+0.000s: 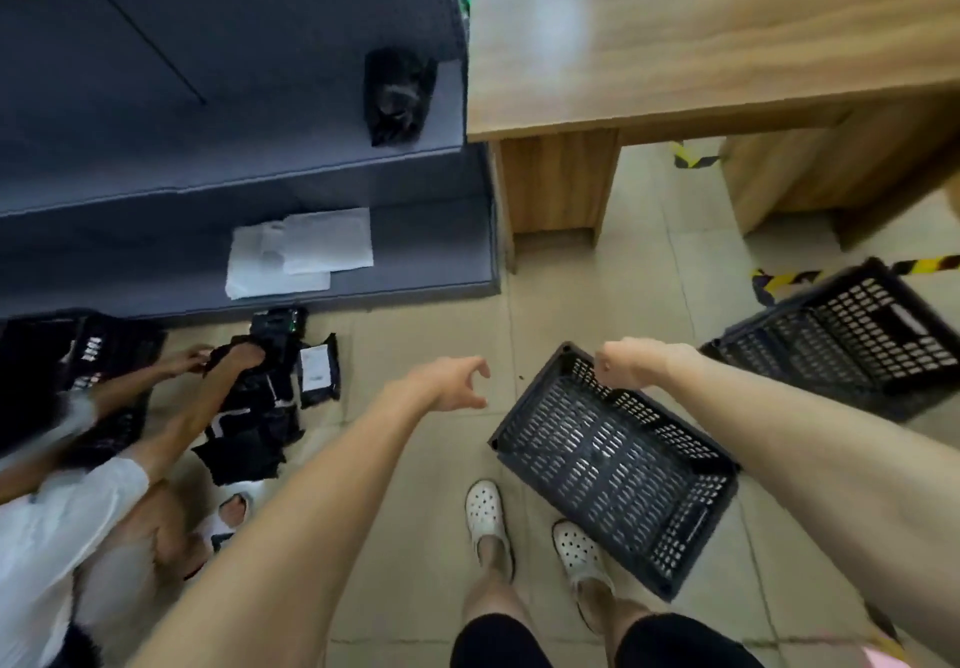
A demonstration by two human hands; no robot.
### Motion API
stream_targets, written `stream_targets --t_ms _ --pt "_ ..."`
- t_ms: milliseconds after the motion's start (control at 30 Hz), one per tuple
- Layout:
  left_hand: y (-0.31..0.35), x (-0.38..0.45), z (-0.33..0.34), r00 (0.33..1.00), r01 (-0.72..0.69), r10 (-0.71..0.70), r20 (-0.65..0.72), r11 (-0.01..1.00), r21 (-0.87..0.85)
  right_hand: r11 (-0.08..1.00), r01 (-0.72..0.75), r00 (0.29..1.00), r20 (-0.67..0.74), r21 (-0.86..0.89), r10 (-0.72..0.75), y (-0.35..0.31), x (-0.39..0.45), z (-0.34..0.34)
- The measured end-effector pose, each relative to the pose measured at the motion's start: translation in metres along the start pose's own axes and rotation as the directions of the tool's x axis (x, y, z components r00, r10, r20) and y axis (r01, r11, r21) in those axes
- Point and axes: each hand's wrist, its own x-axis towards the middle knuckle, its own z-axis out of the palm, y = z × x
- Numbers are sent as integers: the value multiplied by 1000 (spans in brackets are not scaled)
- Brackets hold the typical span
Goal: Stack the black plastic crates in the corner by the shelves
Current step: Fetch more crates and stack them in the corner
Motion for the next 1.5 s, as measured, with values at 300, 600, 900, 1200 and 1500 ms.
stream_targets --t_ms 300,600,900,1200,1500 --pt "83 89 -14 921 -389 368 126 872 296 770 -303 902 -92 561 422 49 -21 54" --pt "95 179 11 857 -510 444 262 660 552 468 -442 834 160 765 528 21 10 187" --pt "152 299 89 825 -563 454 337 602 567 -225 -422 752 477 878 454 11 85 299" --pt "165 423 211 833 -544 367 414 683 487 -811 -272 721 668 518 185 37 166 395" --pt "190 499 271 853 -521 366 372 640 565 -982 -43 686 721 182 103 52 252 485"
